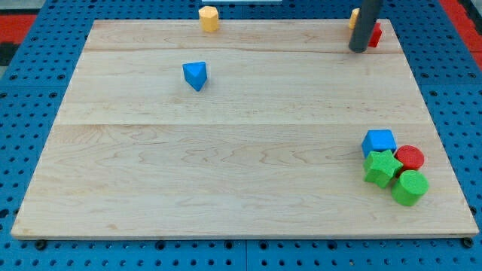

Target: Slide the blue triangle upright

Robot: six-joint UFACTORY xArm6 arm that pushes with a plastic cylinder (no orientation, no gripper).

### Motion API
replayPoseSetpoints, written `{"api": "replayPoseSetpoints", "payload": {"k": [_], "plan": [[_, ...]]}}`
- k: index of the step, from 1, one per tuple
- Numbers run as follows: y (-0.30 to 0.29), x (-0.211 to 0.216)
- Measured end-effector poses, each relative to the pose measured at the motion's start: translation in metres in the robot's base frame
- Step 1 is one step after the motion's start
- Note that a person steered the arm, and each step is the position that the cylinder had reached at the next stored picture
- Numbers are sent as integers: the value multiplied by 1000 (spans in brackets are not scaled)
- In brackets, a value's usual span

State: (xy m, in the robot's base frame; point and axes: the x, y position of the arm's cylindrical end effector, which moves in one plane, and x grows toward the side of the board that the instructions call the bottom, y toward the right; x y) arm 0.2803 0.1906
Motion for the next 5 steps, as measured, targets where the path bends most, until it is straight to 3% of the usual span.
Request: {"api": "replayPoseSetpoints", "payload": {"k": [4, 5], "plan": [[-167, 96], [-220, 99]]}}
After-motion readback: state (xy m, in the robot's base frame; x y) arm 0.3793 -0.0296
